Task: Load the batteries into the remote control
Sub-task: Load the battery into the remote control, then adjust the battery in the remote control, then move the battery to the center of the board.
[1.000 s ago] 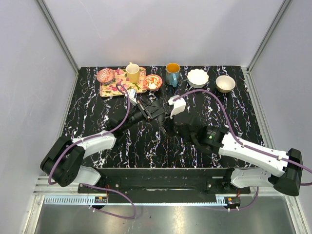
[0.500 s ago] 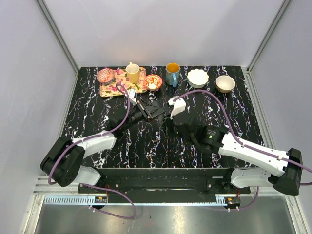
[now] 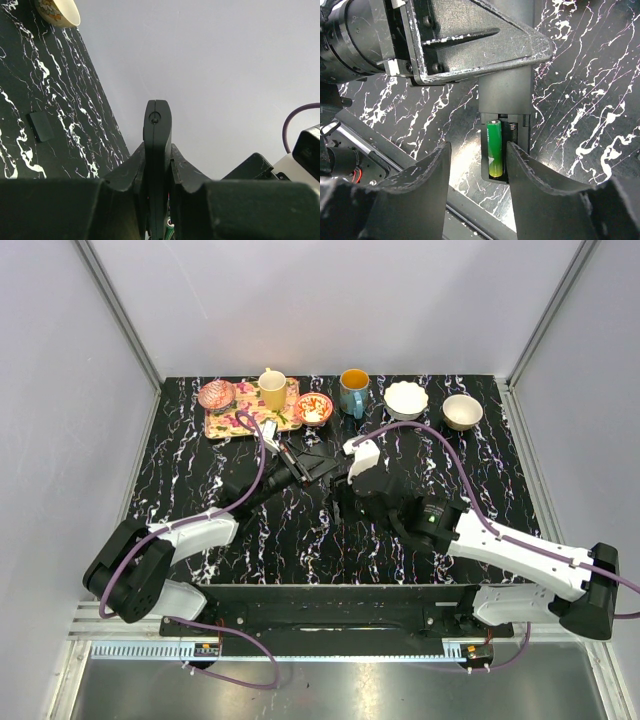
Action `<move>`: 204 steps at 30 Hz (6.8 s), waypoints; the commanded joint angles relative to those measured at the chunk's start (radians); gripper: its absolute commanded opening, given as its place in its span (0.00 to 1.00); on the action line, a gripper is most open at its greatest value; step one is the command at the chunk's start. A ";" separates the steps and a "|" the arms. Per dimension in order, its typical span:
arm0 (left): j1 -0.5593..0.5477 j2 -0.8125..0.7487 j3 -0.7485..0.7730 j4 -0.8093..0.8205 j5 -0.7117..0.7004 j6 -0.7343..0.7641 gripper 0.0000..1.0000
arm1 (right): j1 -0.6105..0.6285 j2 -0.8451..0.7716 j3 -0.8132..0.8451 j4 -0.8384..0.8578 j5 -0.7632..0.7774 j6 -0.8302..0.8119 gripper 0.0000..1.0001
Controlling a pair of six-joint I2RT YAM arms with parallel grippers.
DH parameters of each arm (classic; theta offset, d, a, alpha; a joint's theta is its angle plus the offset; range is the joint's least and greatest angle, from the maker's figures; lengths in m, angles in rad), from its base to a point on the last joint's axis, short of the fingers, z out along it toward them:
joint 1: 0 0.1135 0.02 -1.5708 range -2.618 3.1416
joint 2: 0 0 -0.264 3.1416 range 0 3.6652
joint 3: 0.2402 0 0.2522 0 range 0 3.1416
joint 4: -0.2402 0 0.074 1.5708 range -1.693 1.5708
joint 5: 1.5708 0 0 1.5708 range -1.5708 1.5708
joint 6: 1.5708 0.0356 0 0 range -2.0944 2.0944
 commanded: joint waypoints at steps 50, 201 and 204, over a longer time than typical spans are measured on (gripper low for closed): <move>0.002 0.062 0.015 0.357 0.030 -0.090 0.00 | -0.380 -0.195 -0.184 0.264 -0.621 0.465 0.89; 0.185 -0.752 -0.370 -0.287 0.051 0.109 0.00 | -0.170 0.453 -0.044 0.087 -0.233 0.071 0.84; 0.185 -0.763 -0.369 -0.298 0.051 0.115 0.00 | -0.170 0.533 0.023 0.066 -0.212 0.022 0.89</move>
